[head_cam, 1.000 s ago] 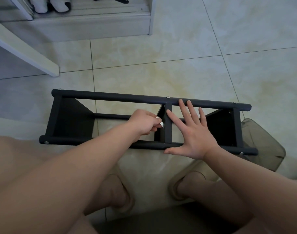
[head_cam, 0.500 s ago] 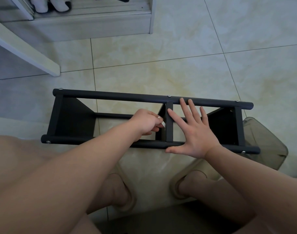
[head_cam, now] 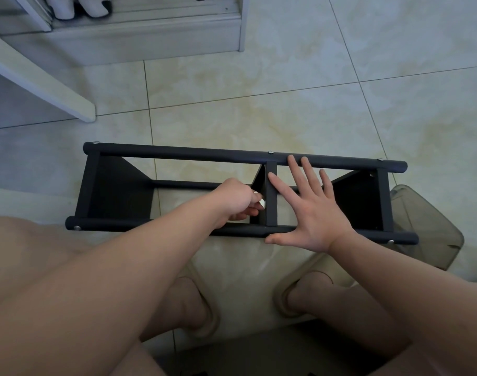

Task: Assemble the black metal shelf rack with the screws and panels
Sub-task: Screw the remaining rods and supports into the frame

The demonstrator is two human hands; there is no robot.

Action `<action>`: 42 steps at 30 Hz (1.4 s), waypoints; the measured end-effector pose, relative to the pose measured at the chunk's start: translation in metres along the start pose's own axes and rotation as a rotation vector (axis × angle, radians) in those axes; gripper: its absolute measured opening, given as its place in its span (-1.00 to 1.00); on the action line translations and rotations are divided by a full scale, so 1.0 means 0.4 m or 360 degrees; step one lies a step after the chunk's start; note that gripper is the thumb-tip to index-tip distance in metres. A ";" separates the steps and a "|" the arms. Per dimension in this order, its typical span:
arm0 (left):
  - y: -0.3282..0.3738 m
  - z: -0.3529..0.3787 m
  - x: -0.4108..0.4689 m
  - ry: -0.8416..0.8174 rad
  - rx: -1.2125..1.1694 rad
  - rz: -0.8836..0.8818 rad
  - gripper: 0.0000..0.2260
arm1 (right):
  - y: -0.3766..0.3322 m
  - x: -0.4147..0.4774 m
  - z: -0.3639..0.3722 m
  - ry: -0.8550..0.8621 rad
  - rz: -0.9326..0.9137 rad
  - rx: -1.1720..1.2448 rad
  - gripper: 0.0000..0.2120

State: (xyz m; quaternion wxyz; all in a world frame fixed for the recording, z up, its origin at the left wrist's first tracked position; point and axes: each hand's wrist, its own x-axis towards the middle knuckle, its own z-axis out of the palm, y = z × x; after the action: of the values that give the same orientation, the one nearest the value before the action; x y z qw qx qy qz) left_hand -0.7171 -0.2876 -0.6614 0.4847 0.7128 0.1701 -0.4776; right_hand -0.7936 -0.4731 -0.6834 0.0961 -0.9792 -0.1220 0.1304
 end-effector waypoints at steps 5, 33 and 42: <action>0.003 -0.001 -0.001 -0.0030 0.0020 -0.0031 -0.93 | -0.001 0.000 0.001 -0.0017 -0.0001 -0.0009 0.12; -0.020 -0.046 -0.003 -0.0227 0.0526 0.0133 -0.77 | -0.003 -0.004 0.002 0.0045 -0.0016 0.0008 0.11; -0.028 -0.047 -0.010 -0.0219 0.0719 0.0257 -0.77 | -0.006 -0.003 -0.002 0.0010 0.0001 -0.0018 0.12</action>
State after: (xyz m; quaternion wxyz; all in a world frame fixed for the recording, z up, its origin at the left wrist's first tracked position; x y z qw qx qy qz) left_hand -0.7175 -0.2654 -0.6625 0.3601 0.7801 -0.0321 -0.5107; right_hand -0.7950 -0.4714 -0.6820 0.0907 -0.9802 -0.1222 0.1267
